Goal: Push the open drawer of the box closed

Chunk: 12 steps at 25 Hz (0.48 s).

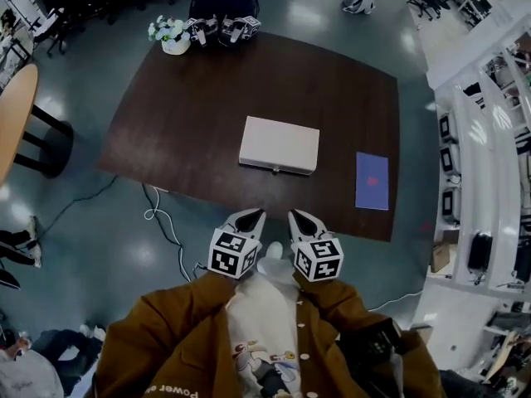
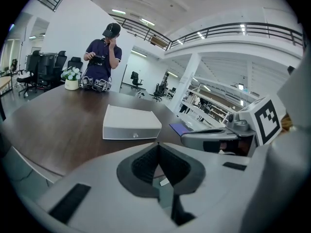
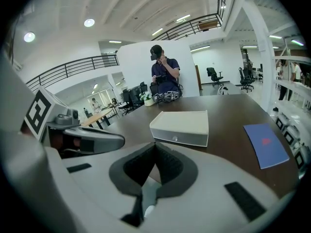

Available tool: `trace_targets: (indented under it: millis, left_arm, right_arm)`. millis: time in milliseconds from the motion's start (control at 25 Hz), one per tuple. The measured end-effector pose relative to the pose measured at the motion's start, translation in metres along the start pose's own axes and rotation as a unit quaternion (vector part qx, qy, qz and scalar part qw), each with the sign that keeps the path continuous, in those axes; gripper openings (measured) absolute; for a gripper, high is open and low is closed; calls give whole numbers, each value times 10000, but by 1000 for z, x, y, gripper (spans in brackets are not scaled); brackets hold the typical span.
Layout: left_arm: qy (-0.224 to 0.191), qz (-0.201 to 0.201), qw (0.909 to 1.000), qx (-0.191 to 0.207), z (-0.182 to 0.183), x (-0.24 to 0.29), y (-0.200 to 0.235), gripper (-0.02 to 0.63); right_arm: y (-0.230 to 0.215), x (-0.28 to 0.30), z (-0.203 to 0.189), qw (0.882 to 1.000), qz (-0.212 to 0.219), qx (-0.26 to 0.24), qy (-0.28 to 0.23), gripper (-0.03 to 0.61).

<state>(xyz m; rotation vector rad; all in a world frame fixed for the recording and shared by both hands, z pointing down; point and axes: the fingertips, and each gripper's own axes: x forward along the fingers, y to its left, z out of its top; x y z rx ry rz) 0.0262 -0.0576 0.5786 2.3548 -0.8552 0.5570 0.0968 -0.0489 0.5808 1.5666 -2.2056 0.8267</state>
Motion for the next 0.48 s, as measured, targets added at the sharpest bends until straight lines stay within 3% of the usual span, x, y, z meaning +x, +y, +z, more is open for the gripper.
trace_targets:
  millis: [480]
  left_arm:
    - [-38, 3, 10000, -29, -4, -8, 1, 5]
  right_arm:
    - [8, -1, -8, 10000, 12, -37, 41, 5]
